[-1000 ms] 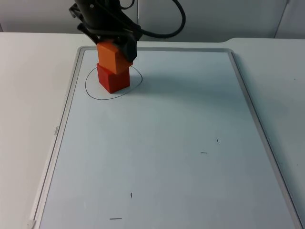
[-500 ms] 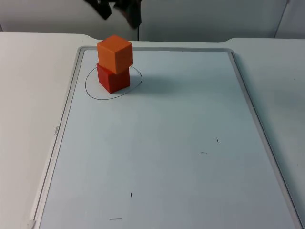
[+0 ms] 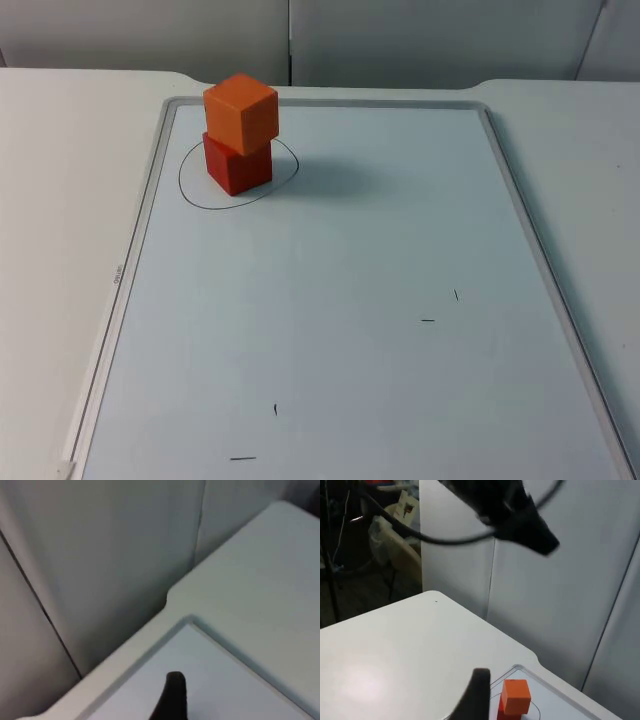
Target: Pick up one cube with the left hand and another cube with the right hand. First place the cube in the right hand at the target position, then stack the cube in the left hand on top.
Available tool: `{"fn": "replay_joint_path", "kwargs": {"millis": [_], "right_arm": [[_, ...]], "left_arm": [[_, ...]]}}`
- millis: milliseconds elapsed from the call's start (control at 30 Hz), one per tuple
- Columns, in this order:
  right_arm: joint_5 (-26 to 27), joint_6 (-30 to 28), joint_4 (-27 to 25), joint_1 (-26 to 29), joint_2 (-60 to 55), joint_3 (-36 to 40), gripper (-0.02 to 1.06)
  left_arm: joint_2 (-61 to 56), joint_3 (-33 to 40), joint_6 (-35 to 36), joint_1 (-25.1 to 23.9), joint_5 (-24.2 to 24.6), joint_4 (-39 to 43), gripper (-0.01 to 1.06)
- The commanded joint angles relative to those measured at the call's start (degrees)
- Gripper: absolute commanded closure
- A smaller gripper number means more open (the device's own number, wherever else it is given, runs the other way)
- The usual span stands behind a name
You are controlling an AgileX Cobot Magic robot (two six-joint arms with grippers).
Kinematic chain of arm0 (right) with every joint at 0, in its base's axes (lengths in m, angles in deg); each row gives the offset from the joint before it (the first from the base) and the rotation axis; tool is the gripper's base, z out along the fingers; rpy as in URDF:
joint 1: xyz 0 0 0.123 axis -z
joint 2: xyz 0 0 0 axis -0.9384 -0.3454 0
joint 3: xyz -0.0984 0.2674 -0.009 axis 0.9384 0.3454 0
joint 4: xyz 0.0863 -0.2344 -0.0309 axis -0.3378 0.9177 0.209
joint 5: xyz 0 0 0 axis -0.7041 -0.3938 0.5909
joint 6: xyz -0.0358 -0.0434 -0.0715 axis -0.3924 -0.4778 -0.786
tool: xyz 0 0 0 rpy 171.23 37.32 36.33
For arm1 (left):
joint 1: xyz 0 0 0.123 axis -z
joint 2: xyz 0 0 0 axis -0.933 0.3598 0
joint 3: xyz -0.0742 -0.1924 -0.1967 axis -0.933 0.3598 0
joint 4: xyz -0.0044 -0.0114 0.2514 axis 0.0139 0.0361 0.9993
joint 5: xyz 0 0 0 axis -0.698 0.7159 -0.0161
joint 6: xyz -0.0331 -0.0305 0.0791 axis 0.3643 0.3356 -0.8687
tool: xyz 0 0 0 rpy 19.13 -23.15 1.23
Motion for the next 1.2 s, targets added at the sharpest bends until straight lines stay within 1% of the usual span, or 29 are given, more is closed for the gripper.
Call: {"fn": "replay_joint_path", "kwargs": {"millis": [0,100,133,233,267,300,367,400,433,467,500,600,633,700,767,800,833,867,933,967,1067,1167], "right_arm": [[0.6,-0.5,0.5,-0.1,0.1,0.2,0.22],[0.2,-1.4,0.7,-0.1,0.1,0.4,0.22],[0.2,-1.4,0.7,-0.1,0.1,0.4,0.22],[1.4,-1.4,0.8,-0.1,0.5,2.7,0.22],[2.1,-1.5,0.8,-0.1,0.9,4.2,0.22],[2.1,-1.5,0.8,-0.1,0.9,4.2,0.22],[4.6,-1.5,0.7,-0.1,2.0,9.1,0.22],[5.7,-1.5,0.1,-0.1,2.6,11.3,0.22],[6.5,-1.5,-0.2,-0.1,3.2,13.4,0.22],[6.5,-1.5,-0.2,-0.1,3.2,13.4,0.22],[7.1,-0.7,-0.2,-0.1,4.0,15.0,0.22],[7.2,-0.6,-2.1,-0.1,5.8,19.6,0.22],[7.2,-0.6,-2.1,-0.1,5.8,19.6,0.22],[7.2,-0.9,-2.8,-0.1,7.1,21.6,0.22],[7.2,-0.9,-2.8,-0.1,8.6,23.0,0.22],[7.2,-0.9,-2.8,-0.1,8.6,23.0,0.22],[7.2,-0.9,-2.8,-0.1,9.2,23.6,0.22],[7.2,-0.9,-2.8,-0.1,10.3,24.5,0.22],[6.7,-1.0,-2.8,-0.1,11.4,24.9,0.22],[6.7,-1.0,-2.8,-0.1,11.4,24.9,0.22],[6.5,-1.1,-2.8,-0.1,12.5,25.0,0.22],[6.5,-1.2,-2.8,-0.1,13.1,25.0,0.22]], "left_arm": [[-5.1,1.0,0.0,0.3,0.4,0.9,0.31],[-17.5,7.3,-0.2,0.3,0.4,3.3,0.31],[-17.5,7.3,-0.2,0.3,0.4,3.3,0.31],[-28.2,16.9,-0.2,0.3,0.4,6.0,0.31],[-32.0,21.2,-0.2,0.3,0.4,6.5,0.31],[-32.0,21.2,-0.2,0.3,0.4,6.5,0.31],[-39.1,31.0,-0.2,0.3,0.4,7.7,0.31],[-45.2,38.2,0.3,0.3,-0.8,8.2,0.31],[-49.2,43.8,0.4,0.3,-3.9,8.3,0.31],[-49.2,43.8,0.4,0.3,-3.9,8.3,0.31],[-52.5,49.4,0.4,0.3,-6.9,8.3,0.31],[-63.6,64.0,0.4,0.3,-12.5,8.4,0.31],[-63.6,64.0,0.4,0.3,-12.5,8.4,0.31],[-71.1,72.5,1.3,0.3,-14.4,8.8,0.31],[-77.4,80.5,4.6,0.3,-14.8,10.1,0.32],[-77.4,80.5,4.6,0.3,-14.8,10.1,0.32],[-80.7,83.5,6.3,0.3,-14.7,11.3,0.32],[-85.6,88.5,8.7,0.3,-14.5,13.6,0.32],[-91.5,93.7,12.4,0.3,-14.0,16.8,0.32],[-91.5,93.7,12.4,0.3,-14.0,16.8,0.32],[-99.9,100.6,12.7,0.3,-13.4,17.0,0.32],[-105.0,103.6,14.0,0.3,-12.9,16.9,0.32]]}}
